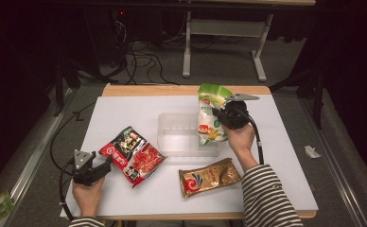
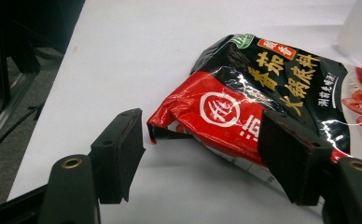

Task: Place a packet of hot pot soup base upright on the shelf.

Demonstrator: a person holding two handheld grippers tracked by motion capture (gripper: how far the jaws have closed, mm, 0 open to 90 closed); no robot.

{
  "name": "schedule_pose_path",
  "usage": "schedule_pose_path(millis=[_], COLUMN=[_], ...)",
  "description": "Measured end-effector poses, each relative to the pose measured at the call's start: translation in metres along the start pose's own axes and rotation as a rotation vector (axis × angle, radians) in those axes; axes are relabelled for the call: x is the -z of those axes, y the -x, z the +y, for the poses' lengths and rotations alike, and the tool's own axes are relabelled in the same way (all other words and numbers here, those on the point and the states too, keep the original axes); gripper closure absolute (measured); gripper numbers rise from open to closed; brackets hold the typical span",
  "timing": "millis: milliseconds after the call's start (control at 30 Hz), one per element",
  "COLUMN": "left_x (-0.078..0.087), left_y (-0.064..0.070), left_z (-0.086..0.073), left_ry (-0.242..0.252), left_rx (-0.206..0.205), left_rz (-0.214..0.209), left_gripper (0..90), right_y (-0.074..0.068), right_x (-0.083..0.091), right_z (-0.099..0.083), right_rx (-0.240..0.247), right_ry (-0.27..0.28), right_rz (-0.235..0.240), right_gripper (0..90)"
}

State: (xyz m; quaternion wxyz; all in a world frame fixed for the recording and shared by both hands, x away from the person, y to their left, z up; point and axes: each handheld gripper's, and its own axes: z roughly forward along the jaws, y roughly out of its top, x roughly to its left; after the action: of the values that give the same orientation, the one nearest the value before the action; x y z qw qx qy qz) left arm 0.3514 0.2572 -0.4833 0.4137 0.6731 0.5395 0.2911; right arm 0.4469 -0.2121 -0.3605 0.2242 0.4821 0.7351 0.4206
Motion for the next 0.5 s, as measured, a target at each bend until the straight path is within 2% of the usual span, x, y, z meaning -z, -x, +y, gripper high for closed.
schedule_pose_path(millis=[300, 500], left_x=[-0.0001, -0.0001], left_y=[0.0001, 0.0002], left_z=[0.0000, 0.0000], left_ry=[0.001, 0.001], left_rx=[0.000, 0.000], left_rz=[0.001, 0.002], left_gripper=[31.8, 31.9], right_y=[0.0009, -0.0006], right_x=[-0.0006, 0.0025], right_z=[-0.0002, -0.0005], right_rx=[0.000, 0.027], right_ry=[0.004, 0.000], right_rz=[0.000, -0.012], right_gripper=[82.3, 79.7])
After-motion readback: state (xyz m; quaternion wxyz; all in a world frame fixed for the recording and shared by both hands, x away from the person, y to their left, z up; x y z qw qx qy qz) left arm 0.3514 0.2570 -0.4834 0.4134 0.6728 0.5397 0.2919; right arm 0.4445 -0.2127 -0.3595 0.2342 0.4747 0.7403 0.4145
